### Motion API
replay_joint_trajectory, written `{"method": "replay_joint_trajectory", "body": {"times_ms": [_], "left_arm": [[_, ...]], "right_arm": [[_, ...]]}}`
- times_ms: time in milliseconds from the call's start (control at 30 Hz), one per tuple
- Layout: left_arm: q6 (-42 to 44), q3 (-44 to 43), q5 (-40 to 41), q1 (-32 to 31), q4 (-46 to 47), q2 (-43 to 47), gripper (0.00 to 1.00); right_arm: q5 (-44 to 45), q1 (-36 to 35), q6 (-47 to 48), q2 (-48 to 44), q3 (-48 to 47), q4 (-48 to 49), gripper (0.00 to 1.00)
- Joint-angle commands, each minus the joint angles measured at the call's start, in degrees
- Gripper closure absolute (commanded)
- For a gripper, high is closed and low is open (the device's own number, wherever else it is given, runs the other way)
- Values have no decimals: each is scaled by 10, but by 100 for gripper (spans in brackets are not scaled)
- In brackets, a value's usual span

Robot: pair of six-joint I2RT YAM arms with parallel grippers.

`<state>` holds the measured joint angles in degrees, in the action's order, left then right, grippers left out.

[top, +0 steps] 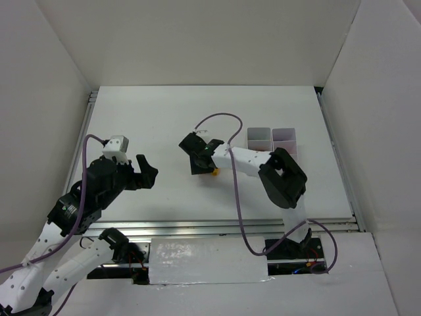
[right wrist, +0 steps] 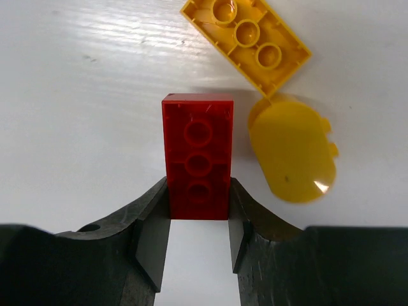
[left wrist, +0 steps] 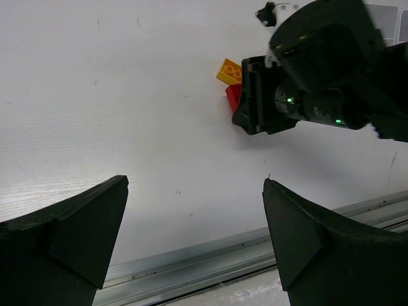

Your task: Sort the legos into containers by color

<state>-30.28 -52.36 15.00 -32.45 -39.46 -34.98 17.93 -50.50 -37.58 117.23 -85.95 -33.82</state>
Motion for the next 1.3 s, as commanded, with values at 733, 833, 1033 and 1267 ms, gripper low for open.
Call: {"method": "replay_joint_trajectory", "body": {"times_ms": [733,833,1033,1267], "left_arm": [[4,2,-9,-6,20,7,0],[5,2,-9,-7,21,8,1],[6,2,-11,-8,19,4,1],[8,2,-16,-7,21,0,0]], "right_arm": [[-82,421,-194,-549,406,180,99],[-95,464,-214,-540,423,181,98],[-108,481,-268,-544,450,220,95],[-116,486,-301,-524,440,236,84]]}}
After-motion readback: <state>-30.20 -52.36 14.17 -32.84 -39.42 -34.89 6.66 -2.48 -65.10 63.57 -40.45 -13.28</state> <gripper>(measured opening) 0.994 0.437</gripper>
